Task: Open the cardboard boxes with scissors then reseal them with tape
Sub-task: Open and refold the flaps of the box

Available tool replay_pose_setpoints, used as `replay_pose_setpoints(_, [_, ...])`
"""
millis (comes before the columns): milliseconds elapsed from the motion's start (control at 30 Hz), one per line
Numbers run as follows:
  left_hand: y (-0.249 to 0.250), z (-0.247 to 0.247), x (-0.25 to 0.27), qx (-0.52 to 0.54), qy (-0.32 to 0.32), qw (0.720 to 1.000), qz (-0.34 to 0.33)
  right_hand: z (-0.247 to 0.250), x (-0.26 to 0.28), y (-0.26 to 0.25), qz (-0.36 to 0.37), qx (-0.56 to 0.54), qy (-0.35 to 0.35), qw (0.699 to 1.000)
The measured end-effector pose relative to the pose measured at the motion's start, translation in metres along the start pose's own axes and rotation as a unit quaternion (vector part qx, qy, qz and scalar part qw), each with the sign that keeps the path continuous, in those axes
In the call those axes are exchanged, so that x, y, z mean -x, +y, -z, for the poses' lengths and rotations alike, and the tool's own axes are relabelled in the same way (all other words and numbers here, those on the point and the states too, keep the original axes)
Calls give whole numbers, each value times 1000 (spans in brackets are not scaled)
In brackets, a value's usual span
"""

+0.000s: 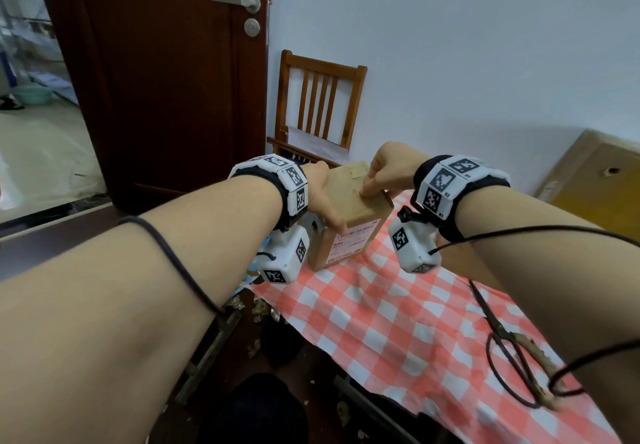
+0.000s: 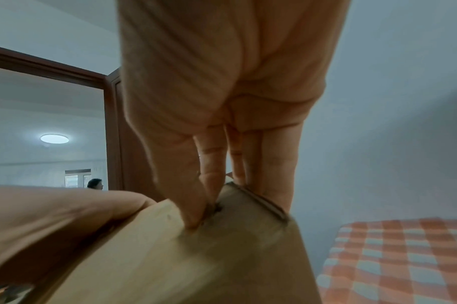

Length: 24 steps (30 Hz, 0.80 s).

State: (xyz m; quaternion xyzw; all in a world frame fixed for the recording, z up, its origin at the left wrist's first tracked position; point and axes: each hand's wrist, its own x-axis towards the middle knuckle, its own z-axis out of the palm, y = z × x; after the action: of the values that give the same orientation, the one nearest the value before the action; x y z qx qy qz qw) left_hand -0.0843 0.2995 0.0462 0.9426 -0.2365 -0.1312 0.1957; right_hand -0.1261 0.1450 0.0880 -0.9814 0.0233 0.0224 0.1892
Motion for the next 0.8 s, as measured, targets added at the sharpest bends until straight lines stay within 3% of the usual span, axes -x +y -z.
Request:
replay_pose_setpoints(333, [4,0,3,-27,-5,1000,8,6,5,9,6,-4,-55,998])
replay_pose_setpoints(600, [7,2,8,-24,-1,1000,9,2,4,12,33,-30,-34,998])
replay_pose_setpoints(800, [14,1,11,-40,-5,999,9,5,1,8,15,42,-62,997])
